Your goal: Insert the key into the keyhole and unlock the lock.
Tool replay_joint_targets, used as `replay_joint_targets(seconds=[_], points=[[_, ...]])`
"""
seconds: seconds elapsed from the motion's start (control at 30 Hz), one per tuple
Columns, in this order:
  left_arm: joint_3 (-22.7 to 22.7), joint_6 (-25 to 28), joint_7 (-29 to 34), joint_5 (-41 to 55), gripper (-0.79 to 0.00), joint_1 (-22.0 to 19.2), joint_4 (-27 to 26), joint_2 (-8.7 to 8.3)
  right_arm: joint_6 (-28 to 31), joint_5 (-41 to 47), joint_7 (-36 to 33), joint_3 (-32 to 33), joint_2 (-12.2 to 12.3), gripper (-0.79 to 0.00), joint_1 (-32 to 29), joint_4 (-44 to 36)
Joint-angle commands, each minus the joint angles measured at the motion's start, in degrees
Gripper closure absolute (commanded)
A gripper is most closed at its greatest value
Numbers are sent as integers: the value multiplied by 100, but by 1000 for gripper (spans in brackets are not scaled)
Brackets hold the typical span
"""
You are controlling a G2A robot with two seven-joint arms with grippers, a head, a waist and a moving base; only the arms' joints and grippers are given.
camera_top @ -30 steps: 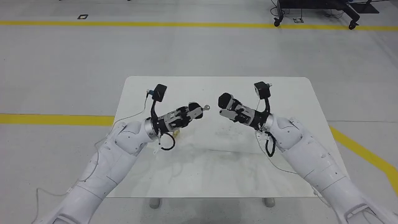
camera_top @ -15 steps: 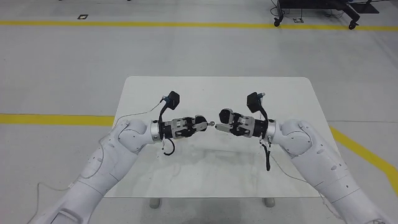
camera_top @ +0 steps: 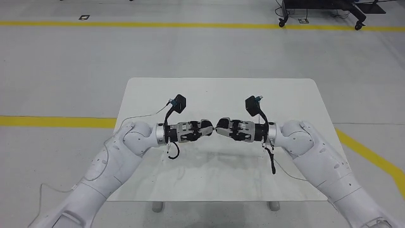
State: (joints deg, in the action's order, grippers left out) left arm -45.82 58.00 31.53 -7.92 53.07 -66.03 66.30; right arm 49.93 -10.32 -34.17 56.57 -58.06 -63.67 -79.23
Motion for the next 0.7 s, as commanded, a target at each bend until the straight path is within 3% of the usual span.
replay_joint_targets(seconds=[0.0,0.07,0.27,0.3,0.33,0.5,0.67], points=[[21,0,5,10,0,-5,-1,2,21,62,-41,-21,-5,-111,24,31],[39,0,16,21,0,-11,2,3,46,104,-68,-37,-8,0,41,58],[70,0,9,60,0,-31,30,5,70,167,-93,-76,-22,0,84,143],[71,0,4,64,-240,-35,34,5,76,168,-89,-80,-24,0,87,154],[66,0,-13,72,-785,-39,27,5,79,176,-70,-77,-26,0,89,169],[-96,0,-185,1,-785,4,-87,-45,162,174,151,74,-7,0,36,253],[-653,0,-466,-721,-785,283,-455,-246,303,136,465,463,74,0,-172,293]])
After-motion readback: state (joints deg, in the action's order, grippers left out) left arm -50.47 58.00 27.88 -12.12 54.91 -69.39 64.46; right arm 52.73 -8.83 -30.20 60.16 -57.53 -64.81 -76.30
